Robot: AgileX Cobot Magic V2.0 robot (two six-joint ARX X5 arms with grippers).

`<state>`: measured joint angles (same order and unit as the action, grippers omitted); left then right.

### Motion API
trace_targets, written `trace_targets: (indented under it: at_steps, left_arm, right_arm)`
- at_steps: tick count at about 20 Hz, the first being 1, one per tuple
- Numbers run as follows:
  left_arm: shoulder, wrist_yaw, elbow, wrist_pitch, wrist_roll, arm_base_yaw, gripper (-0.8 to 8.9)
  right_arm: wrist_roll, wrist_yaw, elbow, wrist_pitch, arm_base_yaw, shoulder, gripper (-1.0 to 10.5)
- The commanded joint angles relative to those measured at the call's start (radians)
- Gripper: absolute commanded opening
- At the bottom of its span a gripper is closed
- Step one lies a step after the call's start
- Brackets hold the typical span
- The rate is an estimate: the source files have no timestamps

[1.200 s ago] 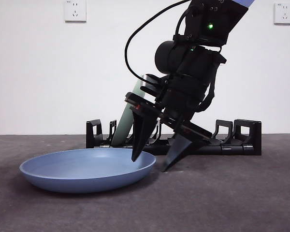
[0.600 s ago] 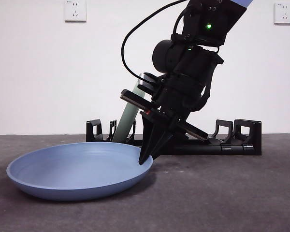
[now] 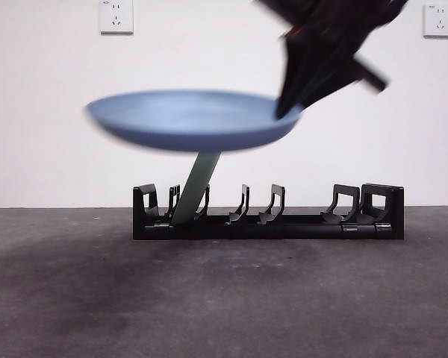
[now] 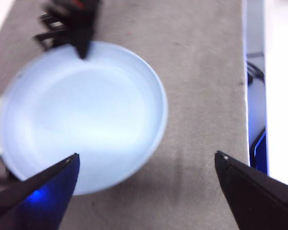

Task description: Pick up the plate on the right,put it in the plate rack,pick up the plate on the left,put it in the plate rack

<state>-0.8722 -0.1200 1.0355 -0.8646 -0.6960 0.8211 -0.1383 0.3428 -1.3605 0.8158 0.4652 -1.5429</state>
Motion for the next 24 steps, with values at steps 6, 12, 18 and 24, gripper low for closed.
trace_targets:
  at_steps: [6,12,18,24]
  left_arm:
    - [-0.219,0.335,0.003,0.206,-0.27,0.259,4.7]
    - [-0.326,0.425,0.003,0.235,-0.282,0.271,3.53]
    - [-0.328,0.435,0.003,0.229,-0.281,0.271,0.18]
    - [-0.328,0.431,0.003,0.228,-0.281,0.273,-0.08]
  right_arm:
    - [0.087,0.014,0.004,0.211,-0.113,0.149,-0.1]
    - [0.086,0.078,0.003,0.238,-0.113,0.183,-0.1]
    - [0.09,0.077,0.003,0.255,-0.113,0.183,-0.1]
    - [0.09,0.089,0.003,0.254,-0.113,0.183,-0.1]
